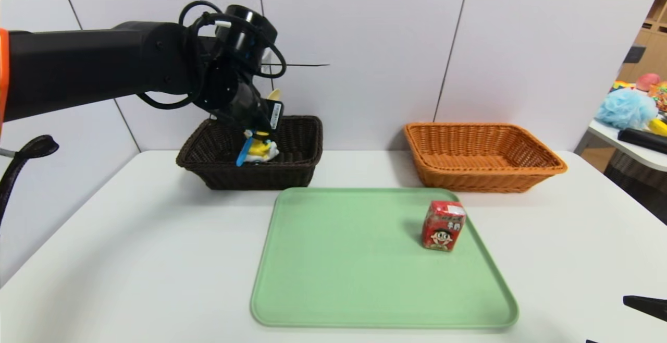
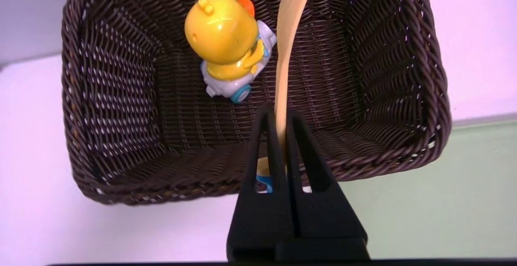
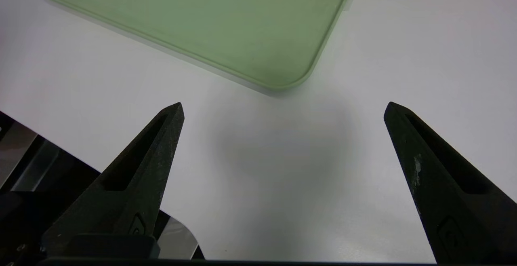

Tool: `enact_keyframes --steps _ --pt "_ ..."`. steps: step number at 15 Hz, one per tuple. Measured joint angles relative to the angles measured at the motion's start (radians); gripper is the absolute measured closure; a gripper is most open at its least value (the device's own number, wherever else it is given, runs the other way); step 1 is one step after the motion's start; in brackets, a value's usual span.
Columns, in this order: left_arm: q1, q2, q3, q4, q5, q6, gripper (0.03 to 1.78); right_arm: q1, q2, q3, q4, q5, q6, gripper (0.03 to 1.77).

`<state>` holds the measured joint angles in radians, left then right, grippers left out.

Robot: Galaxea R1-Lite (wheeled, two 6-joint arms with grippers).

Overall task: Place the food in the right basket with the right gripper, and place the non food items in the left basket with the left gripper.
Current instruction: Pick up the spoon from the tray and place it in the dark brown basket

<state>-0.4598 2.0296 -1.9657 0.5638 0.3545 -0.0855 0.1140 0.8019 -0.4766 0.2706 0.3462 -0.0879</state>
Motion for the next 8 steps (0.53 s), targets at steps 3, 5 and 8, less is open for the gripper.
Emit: enact_keyframes --steps 3,5,8 --pt "0.045 0.000 0.001 -0.045 -0.063 0.195 1.75 -0.022 -0.003 0.006 0.000 -0.002 -0.001 0.09" --pt "0.067 -0.001 0.002 -0.061 -0.113 0.321 1.75 -0.026 -0.004 0.008 0.001 -0.001 0.000 0.09" --pt "0.115 0.000 0.002 -0.072 -0.223 0.539 1.75 -0.027 -0.005 0.014 0.000 0.000 0.000 0.09"
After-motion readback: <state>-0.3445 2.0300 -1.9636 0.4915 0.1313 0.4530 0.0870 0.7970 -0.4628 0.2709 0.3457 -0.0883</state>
